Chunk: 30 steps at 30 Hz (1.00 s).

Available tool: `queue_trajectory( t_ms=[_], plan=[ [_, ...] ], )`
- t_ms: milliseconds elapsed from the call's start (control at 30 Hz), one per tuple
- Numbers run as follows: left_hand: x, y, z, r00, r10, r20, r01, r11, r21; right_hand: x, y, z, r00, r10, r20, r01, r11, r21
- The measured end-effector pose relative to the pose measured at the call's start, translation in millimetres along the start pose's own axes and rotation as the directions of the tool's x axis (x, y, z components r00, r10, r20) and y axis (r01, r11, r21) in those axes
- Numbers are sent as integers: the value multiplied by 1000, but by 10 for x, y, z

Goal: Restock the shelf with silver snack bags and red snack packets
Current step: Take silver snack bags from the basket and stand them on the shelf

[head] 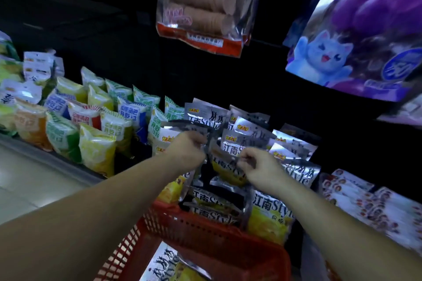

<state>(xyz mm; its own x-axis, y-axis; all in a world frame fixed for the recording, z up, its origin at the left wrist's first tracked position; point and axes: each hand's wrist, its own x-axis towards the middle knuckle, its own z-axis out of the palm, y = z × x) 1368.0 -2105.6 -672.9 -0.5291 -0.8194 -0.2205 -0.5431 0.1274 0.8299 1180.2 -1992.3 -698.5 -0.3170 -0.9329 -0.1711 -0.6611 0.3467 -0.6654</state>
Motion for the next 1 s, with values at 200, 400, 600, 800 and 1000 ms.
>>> queue_trajectory(
  t_ms=[200,400,600,800,1000],
  plan=[
    [103,-339,274,981,126,150,-152,972,177,-9,249,145,870,211,445,-161,976,-148],
    [93,-344,327,952,211,223,-281,893,352,145,237,71,986,162,-30,-159,984,78],
    [271,-368,301,962,274,6,-263,917,300,677,400,40,981,-1,-196,-77,917,-392],
    [404,-635,56,864,430,-261,-271,835,479,1113,490,189,980,80,-182,-161,856,-491],
    [538,-1055,-349,946,42,-322,129,861,491,982,-46,619,958,-156,-241,80,951,-298]
  ],
)
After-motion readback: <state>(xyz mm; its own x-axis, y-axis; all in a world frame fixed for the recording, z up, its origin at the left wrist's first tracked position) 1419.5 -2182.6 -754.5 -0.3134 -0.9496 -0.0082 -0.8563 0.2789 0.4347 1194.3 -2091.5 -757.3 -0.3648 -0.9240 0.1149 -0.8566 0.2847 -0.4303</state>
